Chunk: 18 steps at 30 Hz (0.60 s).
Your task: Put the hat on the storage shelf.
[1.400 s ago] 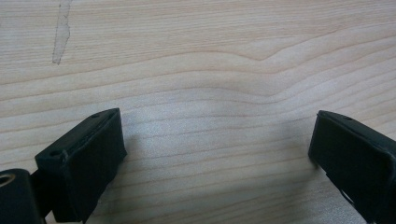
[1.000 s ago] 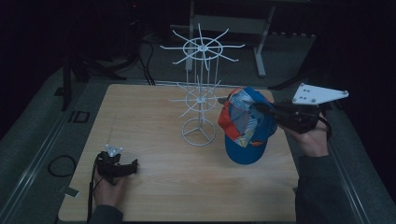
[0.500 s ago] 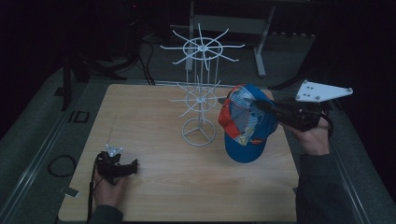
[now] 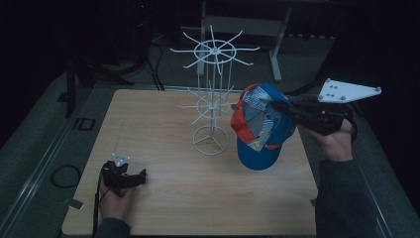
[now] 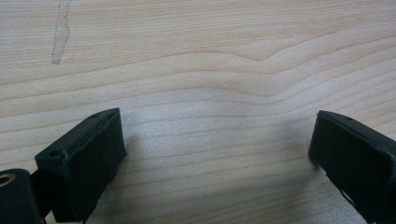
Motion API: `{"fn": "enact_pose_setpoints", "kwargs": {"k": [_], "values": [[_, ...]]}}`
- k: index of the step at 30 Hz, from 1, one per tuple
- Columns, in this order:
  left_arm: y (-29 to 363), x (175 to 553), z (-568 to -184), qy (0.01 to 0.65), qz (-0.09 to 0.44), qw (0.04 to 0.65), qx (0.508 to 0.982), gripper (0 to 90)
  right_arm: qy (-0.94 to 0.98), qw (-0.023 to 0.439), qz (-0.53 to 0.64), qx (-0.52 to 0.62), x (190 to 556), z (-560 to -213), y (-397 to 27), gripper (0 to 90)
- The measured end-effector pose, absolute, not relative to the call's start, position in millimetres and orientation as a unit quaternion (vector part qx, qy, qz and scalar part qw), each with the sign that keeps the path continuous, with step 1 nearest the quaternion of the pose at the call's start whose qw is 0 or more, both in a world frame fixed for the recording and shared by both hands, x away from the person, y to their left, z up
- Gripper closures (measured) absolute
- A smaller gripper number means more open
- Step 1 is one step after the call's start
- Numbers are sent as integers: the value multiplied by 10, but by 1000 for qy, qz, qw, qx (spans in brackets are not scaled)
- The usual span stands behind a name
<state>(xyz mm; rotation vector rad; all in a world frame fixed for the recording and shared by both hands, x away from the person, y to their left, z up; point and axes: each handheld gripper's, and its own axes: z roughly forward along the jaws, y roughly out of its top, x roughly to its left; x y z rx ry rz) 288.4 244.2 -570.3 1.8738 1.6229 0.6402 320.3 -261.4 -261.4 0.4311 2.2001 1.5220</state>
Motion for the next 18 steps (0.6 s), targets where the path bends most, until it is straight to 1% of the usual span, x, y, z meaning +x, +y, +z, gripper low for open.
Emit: {"fn": "enact_pose_setpoints", "kwargs": {"k": [18], "values": [[2441, 2885, -5702, 607, 239, 286, 702, 40, 768, 213, 582, 160, 3224, -2534, -2638, 887]]}}
